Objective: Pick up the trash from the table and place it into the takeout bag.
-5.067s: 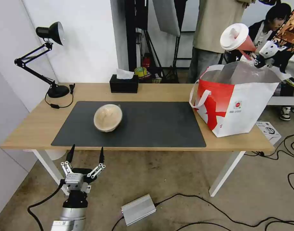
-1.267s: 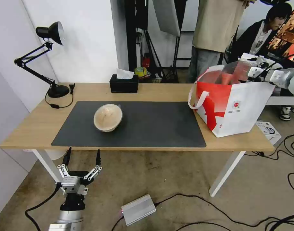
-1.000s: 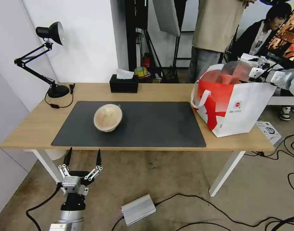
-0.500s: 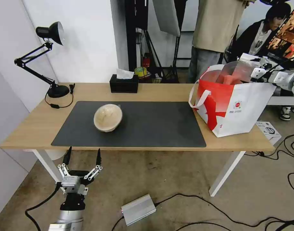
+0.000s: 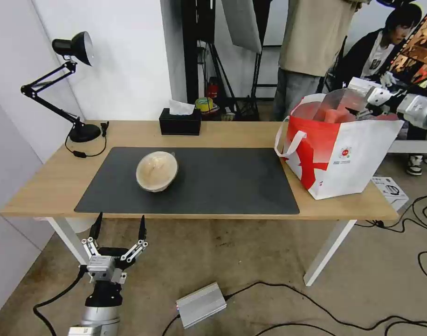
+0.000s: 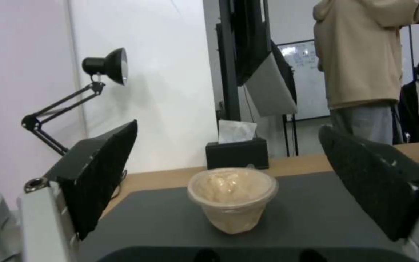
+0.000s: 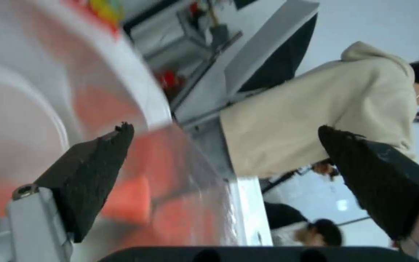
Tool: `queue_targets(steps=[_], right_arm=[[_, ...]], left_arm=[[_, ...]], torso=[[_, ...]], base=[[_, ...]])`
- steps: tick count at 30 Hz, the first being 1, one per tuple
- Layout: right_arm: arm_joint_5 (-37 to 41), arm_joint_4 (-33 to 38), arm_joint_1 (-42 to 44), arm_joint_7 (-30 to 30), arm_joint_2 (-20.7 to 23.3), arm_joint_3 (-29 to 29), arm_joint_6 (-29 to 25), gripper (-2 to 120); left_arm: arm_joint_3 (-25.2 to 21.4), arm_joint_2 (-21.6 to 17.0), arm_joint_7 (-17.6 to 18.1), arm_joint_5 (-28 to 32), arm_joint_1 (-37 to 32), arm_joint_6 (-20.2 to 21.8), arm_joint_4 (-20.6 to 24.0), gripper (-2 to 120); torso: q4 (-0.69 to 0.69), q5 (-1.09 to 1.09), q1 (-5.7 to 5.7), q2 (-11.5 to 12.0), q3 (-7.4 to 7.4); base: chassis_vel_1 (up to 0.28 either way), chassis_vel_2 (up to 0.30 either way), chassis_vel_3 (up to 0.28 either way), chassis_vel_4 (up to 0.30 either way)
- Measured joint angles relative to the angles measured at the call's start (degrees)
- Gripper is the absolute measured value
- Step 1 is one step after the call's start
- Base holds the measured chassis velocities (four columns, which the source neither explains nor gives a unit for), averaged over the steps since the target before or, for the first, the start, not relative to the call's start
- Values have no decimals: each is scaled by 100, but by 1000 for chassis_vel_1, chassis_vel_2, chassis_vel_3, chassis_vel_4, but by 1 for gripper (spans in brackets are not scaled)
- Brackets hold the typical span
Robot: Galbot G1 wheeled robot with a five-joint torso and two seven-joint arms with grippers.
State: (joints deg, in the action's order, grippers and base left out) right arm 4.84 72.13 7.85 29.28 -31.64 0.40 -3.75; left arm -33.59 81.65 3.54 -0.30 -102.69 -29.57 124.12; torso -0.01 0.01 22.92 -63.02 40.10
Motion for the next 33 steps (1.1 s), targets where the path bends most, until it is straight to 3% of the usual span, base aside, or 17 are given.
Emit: queue_targets(steps=[6, 17, 20, 23, 33], right_arm=[[1370, 952, 431, -425, 350, -126, 606, 100], [3054, 2307, 1582, -1650, 575, -857, 887, 100], [3635, 3123, 2530, -2339, 331, -1471, 898, 100], [3731, 3492, 3048, -2612, 110, -1714, 844, 100], [3153, 4281, 4692, -3040, -1016, -2555, 227, 100]], left_arm=[[-8, 1, 0, -5, -7, 4, 27, 100], [-19, 20, -1, -11, -18, 18, 111, 100], [-30, 22, 0, -14, -46, 25, 160, 100], [-35, 20, -1, -15, -48, 28, 178, 100], [3, 61, 9, -27, -19, 121, 264, 100]], torso=[[1, 0, 0, 0, 0], [1, 0, 0, 0, 0], [1, 0, -1, 0, 0], [0, 0, -1, 0, 0], [-1, 1, 0, 0, 0]], base=[[0, 0, 0, 0], [0, 0, 0, 0], [0, 0, 0, 0], [0, 0, 0, 0], [0, 0, 0, 0]])
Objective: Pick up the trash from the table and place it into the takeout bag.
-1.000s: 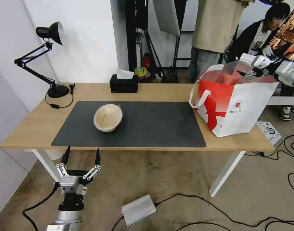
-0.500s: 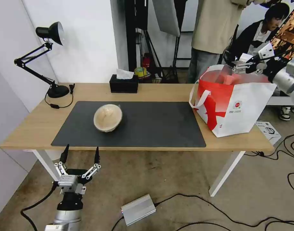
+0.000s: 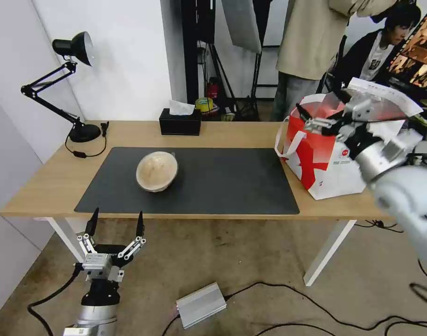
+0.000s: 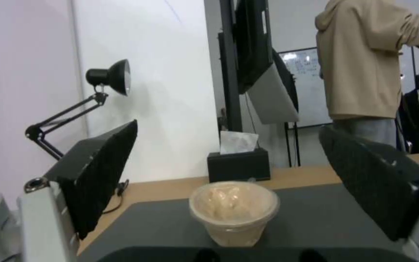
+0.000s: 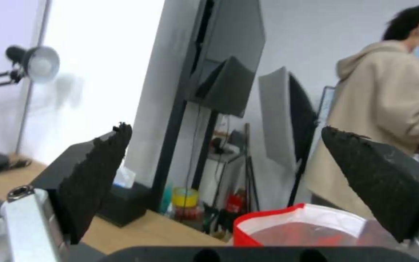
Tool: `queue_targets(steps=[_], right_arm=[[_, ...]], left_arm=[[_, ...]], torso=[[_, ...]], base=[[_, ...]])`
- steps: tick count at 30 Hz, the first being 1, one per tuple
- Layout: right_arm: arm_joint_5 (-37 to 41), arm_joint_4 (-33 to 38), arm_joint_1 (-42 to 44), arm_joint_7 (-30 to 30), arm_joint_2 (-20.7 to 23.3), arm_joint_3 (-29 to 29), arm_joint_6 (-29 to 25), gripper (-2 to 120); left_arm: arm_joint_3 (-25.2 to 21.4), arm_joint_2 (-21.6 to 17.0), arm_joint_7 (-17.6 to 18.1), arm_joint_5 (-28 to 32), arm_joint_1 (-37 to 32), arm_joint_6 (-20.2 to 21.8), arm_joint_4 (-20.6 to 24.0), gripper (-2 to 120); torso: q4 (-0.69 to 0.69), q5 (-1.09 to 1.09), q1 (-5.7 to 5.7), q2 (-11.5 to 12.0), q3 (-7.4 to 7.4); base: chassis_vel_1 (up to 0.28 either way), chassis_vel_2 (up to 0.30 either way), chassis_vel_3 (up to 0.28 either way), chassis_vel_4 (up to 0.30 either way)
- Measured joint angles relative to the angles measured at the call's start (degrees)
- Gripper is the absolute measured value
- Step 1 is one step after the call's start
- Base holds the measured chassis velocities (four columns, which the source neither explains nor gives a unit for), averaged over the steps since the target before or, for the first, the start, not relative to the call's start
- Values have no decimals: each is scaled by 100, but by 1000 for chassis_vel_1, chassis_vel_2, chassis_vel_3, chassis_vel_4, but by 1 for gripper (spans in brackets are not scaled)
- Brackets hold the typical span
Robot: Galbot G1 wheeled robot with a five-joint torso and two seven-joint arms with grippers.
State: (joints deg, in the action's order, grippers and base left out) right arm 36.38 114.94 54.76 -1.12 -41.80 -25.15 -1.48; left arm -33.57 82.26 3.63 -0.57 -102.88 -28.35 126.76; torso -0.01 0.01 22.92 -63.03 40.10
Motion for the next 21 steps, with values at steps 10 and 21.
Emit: queue_targets(steps=[10, 21], right_arm=[[-1083, 349, 1407, 157, -1085, -659, -549, 100], [-2277, 683, 2300, 531, -2346, -743, -975, 100]], left_arm=[[111, 40, 3, -56, 44, 88, 114, 100], [213, 49, 5, -151, 61, 123, 171, 100]], torso=[[2, -1, 0, 0, 0], [1, -1, 0, 0, 0]], base=[[0, 0, 0, 0], [0, 0, 0, 0]])
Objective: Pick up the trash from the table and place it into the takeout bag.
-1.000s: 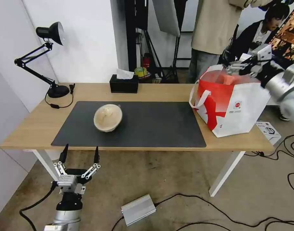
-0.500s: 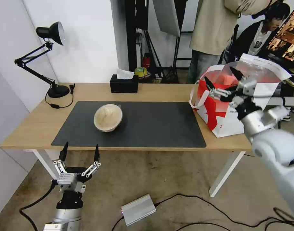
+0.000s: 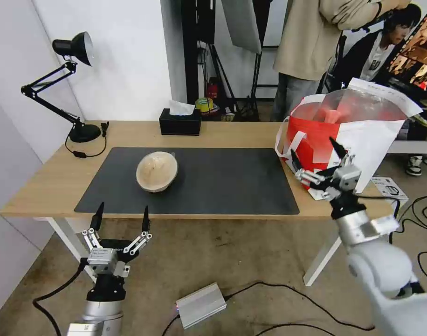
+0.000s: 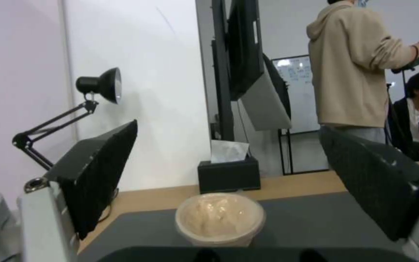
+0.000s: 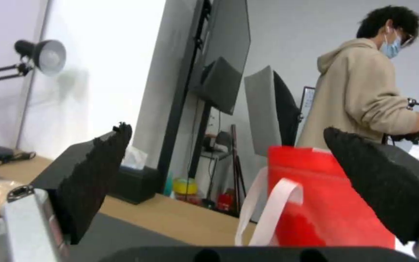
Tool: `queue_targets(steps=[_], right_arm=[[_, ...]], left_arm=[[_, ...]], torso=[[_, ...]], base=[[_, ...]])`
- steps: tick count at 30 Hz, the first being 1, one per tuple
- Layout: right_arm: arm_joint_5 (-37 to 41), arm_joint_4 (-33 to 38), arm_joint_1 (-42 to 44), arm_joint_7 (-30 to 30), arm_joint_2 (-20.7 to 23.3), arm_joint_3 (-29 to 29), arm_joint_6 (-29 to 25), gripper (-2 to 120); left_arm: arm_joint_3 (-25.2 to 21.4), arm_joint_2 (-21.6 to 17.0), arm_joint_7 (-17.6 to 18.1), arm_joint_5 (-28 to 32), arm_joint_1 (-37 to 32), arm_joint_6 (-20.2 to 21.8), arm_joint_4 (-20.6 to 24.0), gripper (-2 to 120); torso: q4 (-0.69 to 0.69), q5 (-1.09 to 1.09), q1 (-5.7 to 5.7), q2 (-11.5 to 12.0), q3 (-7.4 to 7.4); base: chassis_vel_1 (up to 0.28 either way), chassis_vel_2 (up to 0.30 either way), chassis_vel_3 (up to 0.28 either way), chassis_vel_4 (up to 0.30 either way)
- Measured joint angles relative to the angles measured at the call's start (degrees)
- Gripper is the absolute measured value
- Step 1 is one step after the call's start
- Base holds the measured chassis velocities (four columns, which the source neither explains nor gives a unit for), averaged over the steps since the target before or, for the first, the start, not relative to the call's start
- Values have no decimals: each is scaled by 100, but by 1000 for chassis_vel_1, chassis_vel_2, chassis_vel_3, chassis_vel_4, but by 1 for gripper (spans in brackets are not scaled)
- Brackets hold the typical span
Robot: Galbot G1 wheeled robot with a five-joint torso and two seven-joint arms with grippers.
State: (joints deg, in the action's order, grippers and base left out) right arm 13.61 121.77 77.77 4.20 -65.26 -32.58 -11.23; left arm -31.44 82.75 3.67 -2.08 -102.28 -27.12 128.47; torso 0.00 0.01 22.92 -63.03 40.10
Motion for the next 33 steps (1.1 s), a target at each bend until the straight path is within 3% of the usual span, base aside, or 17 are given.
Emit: queue_targets(steps=[22, 33], right_arm=[[-812, 2, 1160, 549, -795, -49, -805, 100], [-843, -103, 1373, 660, -857, -37, -985, 100]], left_arm=[[127, 69, 2, -152, 67, 8, -66, 100], [103, 65, 7, -150, 74, 9, -124, 100]], torso=[[0, 0, 0, 0, 0], [0, -1, 0, 0, 0]], base=[[0, 0, 0, 0], [0, 0, 0, 0]])
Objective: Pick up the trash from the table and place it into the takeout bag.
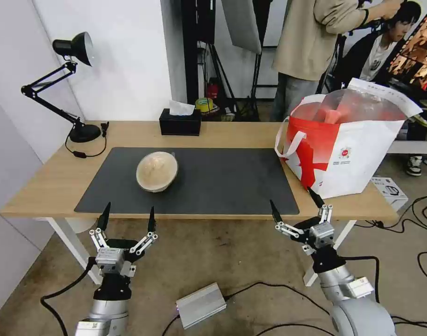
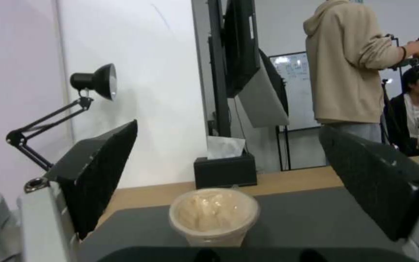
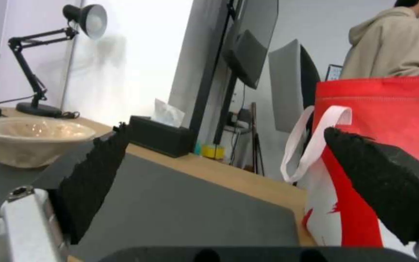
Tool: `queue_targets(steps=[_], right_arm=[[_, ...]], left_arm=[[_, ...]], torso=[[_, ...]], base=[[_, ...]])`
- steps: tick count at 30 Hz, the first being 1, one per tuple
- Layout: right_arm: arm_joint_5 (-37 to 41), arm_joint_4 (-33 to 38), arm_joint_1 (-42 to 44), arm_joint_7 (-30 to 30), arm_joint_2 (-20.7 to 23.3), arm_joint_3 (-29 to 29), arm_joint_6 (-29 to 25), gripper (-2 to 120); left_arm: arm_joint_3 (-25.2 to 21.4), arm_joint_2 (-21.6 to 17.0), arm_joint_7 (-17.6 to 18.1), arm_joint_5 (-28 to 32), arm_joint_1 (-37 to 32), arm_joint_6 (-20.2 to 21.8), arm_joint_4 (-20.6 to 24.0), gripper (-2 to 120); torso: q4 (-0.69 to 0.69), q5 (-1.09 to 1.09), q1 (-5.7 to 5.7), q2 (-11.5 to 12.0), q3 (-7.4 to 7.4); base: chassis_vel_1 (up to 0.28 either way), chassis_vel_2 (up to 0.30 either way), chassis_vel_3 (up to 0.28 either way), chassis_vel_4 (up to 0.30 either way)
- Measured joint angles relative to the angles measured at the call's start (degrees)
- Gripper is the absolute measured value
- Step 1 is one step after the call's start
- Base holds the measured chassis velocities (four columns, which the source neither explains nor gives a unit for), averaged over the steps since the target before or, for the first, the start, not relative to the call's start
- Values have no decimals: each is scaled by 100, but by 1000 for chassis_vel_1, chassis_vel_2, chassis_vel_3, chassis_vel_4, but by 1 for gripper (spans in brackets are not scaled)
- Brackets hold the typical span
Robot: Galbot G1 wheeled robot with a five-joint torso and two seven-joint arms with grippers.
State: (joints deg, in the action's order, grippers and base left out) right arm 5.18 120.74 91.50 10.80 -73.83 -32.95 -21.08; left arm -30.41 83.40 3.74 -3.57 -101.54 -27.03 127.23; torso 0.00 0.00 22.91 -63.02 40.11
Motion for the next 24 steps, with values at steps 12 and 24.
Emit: queue_targets(steps=[12, 24], right_arm=[[-22, -28, 59, 76, -24, 36, -30, 100], [-91, -85, 38, 147, -6, 40, -43, 100]], left_arm=[[-25, 6, 4, 6, 6, 0, 5, 100], [-76, -23, 4, 18, 22, 0, -14, 100]], torso=[[0, 0, 0, 0, 0], [0, 0, 0, 0, 0]], base=[[0, 0, 0, 0], [0, 0, 0, 0]])
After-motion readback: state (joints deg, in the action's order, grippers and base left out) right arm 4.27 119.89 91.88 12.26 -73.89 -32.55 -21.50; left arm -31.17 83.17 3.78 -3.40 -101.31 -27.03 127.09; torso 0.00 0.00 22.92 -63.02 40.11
